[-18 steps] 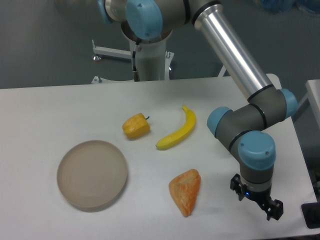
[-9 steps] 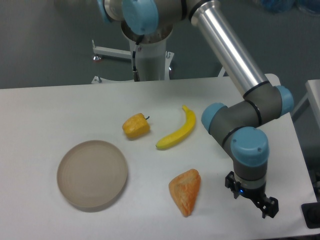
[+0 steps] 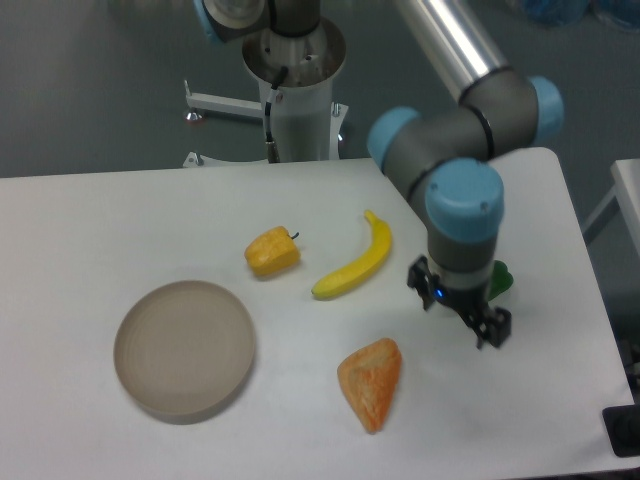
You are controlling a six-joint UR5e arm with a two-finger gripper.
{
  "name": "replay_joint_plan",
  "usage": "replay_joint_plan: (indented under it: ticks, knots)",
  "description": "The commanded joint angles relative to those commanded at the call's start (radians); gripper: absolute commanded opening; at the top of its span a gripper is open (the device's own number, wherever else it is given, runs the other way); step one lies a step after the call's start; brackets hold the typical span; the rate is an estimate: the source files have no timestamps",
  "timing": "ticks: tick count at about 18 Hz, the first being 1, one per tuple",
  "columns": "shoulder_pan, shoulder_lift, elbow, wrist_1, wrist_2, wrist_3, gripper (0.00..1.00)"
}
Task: Pick up the yellow pepper from the table
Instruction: 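Swing the gripper over the yellow pepper and lower it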
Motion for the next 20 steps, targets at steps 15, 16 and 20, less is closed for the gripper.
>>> replay_joint_plan:
  ticks: [15, 16, 20]
  knots:
    - [-0.232, 0.178, -0.39, 0.049, 0.014, -0.189, 1.0]
    - [-0.238, 0.178, -0.401, 0.051, 0.014, -0.198, 1.0]
    - [-0.261, 0.172, -0.441, 0.093, 0.015, -0.225, 1.0]
